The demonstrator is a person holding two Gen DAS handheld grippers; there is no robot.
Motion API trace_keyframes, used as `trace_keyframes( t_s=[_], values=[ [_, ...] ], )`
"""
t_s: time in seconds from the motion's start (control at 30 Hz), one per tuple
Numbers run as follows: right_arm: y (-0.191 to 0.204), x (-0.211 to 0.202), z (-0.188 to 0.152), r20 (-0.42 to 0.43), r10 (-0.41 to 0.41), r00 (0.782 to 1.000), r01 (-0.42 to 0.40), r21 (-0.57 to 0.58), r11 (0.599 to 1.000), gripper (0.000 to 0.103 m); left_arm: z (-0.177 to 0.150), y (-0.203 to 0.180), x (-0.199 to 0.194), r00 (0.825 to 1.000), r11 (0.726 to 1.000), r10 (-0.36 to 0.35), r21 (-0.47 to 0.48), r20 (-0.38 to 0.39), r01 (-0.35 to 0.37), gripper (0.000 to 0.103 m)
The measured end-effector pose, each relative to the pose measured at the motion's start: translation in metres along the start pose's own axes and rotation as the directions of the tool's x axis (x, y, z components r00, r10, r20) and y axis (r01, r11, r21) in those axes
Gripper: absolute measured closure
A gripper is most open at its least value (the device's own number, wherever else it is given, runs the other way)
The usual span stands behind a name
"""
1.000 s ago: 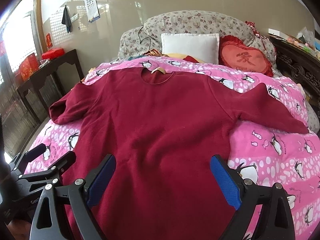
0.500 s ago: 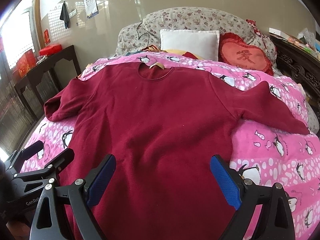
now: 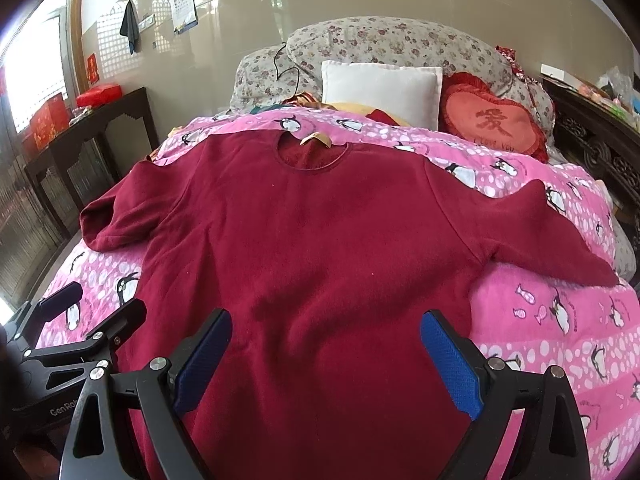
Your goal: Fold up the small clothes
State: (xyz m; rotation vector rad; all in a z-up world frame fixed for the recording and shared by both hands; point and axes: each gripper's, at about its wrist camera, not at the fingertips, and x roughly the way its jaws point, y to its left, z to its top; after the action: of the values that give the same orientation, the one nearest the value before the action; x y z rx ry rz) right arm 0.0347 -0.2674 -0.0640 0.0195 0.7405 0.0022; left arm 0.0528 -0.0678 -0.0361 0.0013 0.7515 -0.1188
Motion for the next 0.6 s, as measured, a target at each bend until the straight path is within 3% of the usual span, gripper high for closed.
trace_keyframes(
  t_s=[0.6],
  values=[
    [0.02, 0.024, 0.023, -0.006, -0.001, 1.0, 0.001, -0.044, 0.999, 0.008, 0.014, 0.017, 0.028, 1.0, 0.999, 0.014, -0.029, -0.028, -0.015, 0.001]
  ],
)
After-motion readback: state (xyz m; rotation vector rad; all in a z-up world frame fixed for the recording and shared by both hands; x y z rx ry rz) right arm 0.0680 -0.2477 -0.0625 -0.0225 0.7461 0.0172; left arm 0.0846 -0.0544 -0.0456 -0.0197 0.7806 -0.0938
